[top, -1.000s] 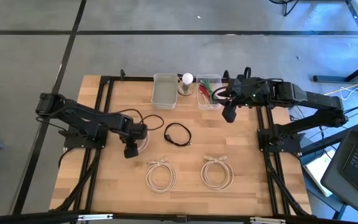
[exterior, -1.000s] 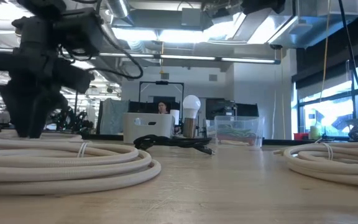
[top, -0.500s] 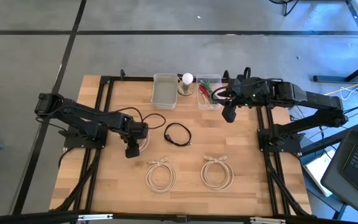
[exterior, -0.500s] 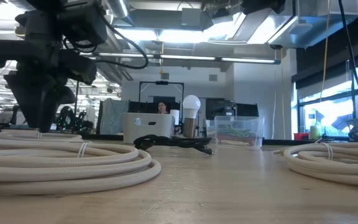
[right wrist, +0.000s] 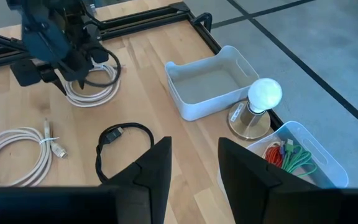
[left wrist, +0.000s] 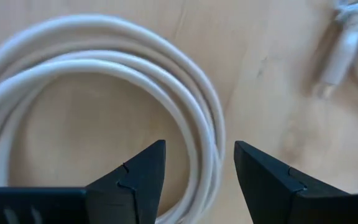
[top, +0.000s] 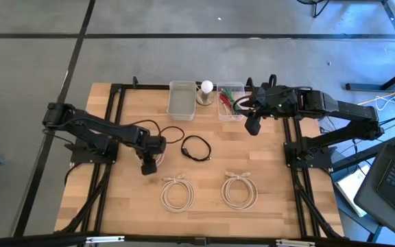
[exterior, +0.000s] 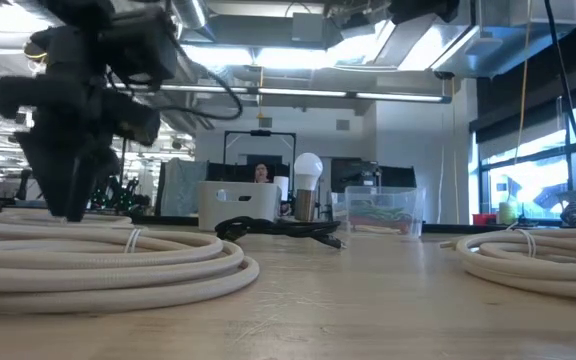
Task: Pick & Place USB Port
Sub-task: Put the top light brown HDMI cable into the gray bin
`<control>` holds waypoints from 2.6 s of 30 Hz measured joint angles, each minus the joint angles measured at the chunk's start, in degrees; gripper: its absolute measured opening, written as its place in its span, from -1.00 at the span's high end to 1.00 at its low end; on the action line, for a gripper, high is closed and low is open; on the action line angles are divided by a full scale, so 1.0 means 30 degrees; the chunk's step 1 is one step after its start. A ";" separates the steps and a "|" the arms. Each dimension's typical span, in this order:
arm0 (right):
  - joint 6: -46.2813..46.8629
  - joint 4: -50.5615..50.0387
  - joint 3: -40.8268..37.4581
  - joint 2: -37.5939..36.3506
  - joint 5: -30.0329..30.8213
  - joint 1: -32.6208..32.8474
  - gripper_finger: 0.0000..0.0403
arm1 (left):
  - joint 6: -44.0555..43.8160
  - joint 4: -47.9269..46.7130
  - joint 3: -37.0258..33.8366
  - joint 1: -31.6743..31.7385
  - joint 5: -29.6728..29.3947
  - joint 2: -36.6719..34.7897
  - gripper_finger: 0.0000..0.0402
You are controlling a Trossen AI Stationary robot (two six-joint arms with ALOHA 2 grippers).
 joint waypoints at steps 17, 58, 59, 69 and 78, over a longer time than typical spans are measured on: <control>0.0311 -0.0750 -0.0007 0.0000 0.0349 0.1002 0.34 | 0.0510 0.0534 0.0211 -0.0407 0.0033 0.2212 0.56; 0.0410 -0.0975 -0.0029 0.1063 0.1195 0.1272 0.34 | 0.9046 1.9510 0.1436 1.3817 0.9834 -0.2338 0.95; 0.0377 -0.0999 -0.0029 0.1153 0.1195 0.1272 0.34 | 0.8450 2.0241 0.1435 1.4344 1.0665 -0.1567 0.95; 0.0313 -0.1380 -0.0022 0.1426 0.1476 0.1266 0.34 | 0.4717 2.6552 0.1421 1.7309 1.4463 0.5608 0.95; 0.1298 -0.2999 -0.0022 0.1362 0.2353 0.1267 0.34 | -0.0789 3.3166 0.1421 1.8271 1.6475 0.9464 0.95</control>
